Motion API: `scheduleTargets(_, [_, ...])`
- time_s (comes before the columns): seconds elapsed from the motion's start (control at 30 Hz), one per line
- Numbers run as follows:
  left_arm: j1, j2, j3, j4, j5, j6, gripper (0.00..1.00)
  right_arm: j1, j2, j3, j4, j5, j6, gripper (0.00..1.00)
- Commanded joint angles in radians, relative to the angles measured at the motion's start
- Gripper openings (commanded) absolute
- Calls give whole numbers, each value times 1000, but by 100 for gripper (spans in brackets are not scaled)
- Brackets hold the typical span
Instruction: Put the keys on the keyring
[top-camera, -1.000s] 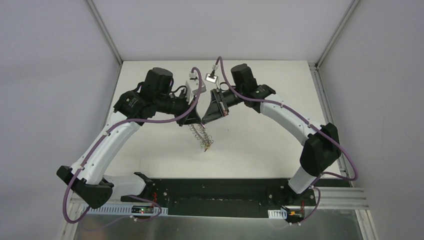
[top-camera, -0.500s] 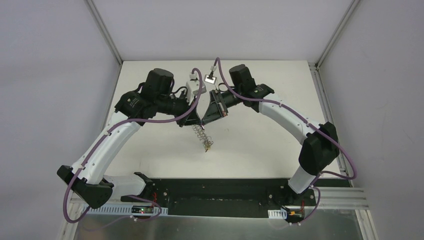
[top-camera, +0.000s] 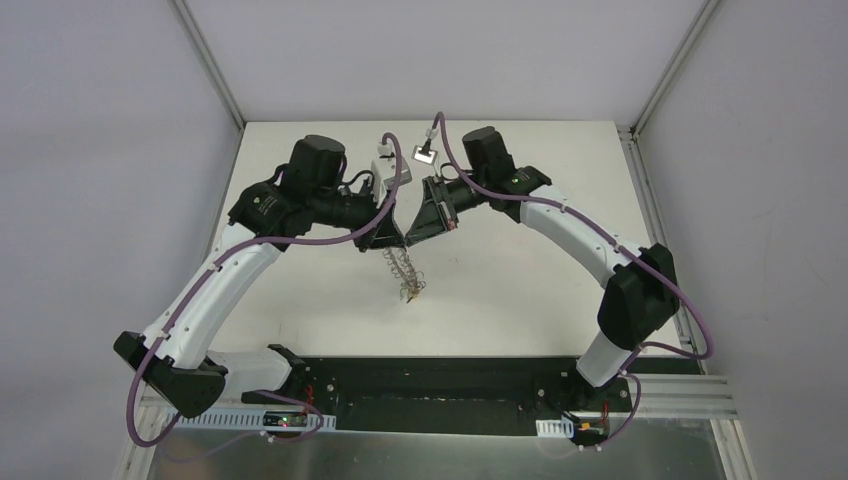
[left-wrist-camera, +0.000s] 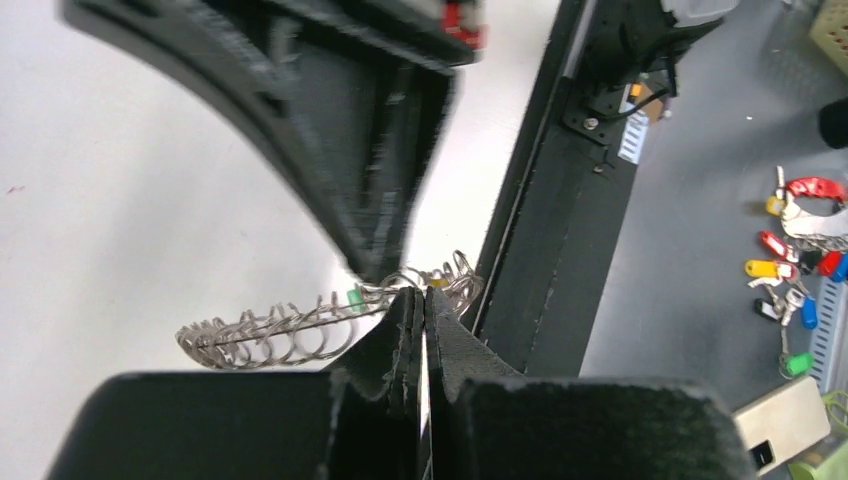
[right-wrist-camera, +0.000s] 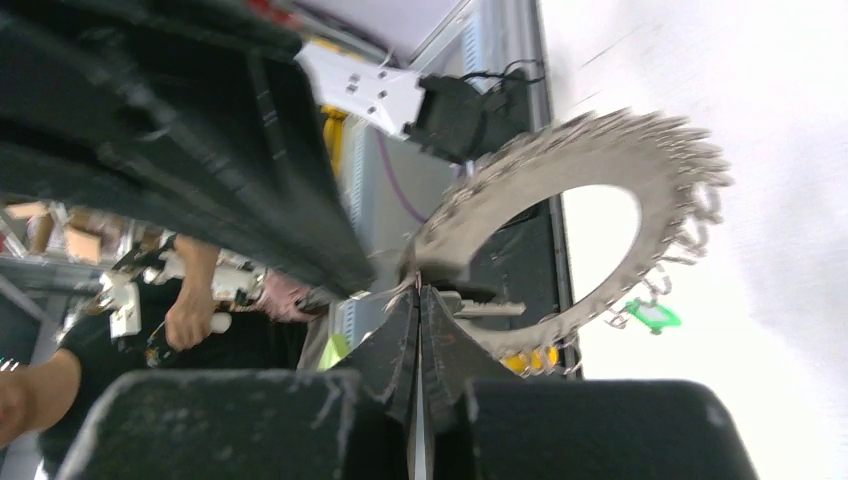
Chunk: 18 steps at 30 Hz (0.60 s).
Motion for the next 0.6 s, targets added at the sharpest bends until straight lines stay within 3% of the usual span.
scheduleTargets(0.0, [-6,-34,10,54,173,-29,0,-32,-19,8,48,65,-28,0])
scheduleTargets(0.37, [9,-41,-3,65,171,-39,0,-36,-30,-9,72,42,-12,0])
scheduleTargets(0.57, [22,-52,-2,62,89,-32,0,-54,-67,-36,73,29,-32,0])
